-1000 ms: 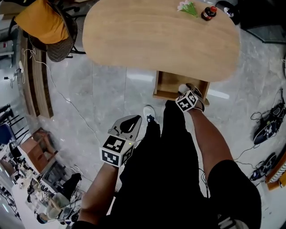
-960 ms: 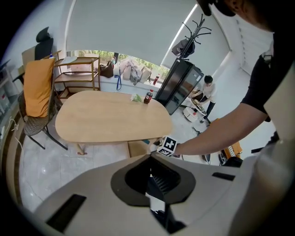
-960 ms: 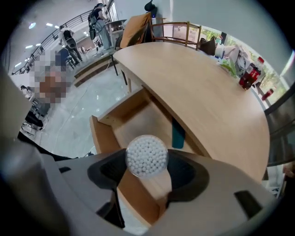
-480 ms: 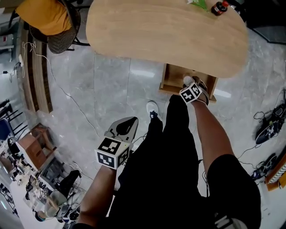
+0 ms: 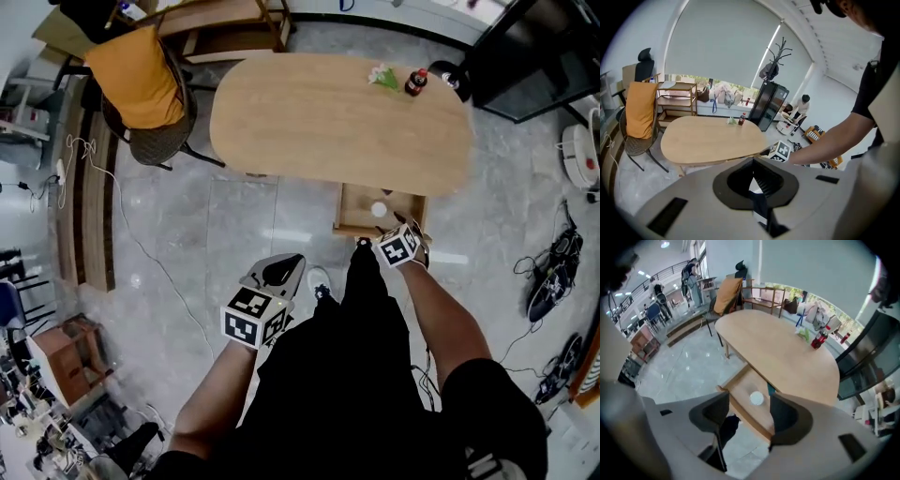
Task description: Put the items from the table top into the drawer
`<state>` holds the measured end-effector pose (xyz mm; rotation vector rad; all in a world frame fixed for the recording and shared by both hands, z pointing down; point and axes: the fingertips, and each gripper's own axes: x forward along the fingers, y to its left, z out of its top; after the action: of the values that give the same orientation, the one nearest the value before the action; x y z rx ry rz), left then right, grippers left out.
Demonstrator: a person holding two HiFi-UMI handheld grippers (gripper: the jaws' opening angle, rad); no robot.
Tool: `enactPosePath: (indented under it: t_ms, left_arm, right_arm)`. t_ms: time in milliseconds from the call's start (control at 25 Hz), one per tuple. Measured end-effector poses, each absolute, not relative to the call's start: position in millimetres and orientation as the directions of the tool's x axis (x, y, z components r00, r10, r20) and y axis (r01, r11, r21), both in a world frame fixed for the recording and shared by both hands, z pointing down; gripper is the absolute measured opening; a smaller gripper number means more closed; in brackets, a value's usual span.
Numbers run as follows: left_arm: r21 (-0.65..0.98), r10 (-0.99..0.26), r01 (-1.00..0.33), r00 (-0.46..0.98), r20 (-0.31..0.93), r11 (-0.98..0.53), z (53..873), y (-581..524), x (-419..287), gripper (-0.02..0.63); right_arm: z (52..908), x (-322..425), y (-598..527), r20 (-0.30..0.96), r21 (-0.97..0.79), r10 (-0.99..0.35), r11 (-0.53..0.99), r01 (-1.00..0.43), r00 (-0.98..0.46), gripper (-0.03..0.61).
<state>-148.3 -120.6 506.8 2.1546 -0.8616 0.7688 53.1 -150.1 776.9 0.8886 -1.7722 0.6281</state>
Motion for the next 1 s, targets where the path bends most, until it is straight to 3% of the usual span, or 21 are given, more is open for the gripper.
enactPosePath:
  t_ms: [40, 200, 240, 360, 480, 720, 1000]
  left_arm:
    - [0.364, -0.360, -0.736, 0.622, 0.695, -0.570, 497.4, -121.2, -147.2, 0.005]
    - [0.331, -0.383, -0.675, 0.680, 0.625, -0.659, 453.1, -115.0, -145.9, 0.005]
    - [0.331, -0.378, -0.660, 0.694, 0.612, -0.675, 443.0, -106.7, -146.4, 0.005]
    - [0.328, -0.360, -0.609, 0.736, 0.574, -0.722, 423.5, -85.2, -142.4, 0.005]
    - [0.321, -0.350, -0.577, 0.760, 0.548, -0.752, 412.7, -74.6, -134.2, 0.005]
    - [0.294, -0.358, -0.533, 0.799, 0.484, -0.793, 375.5, -54.3, -119.4, 0.005]
    - [0.269, -0.402, -0.537, 0.811, 0.426, -0.800, 347.7, -25.3, -91.4, 0.005]
  right_arm:
    - [748.4, 51.2, -152.8, 0.914, -0.017, -0.327, 0.560, -0.828, -0.239, 0.260]
    - [620.5, 29.7, -146.9, 0.762, -0.176, -0.522, 0.403, -0.898, -0.383, 0.031]
    - [587.3, 20.3, -134.7, 0.713, -0.250, -0.555, 0.370, -0.895, -0.429, 0.018]
    - [501.0, 1.5, -98.7, 0.555, -0.407, -0.656, 0.324, -0.854, -0.513, 0.005]
    - [442.0, -7.1, -71.3, 0.439, -0.452, -0.714, 0.350, -0.821, -0.546, 0.003]
    - [374.0, -17.9, -31.9, 0.345, -0.369, -0.740, 0.459, -0.808, -0.578, 0.005]
    - [334.2, 23.1, 12.2, 0.241, -0.424, -0.783, 0.447, -0.788, -0.574, 0.005]
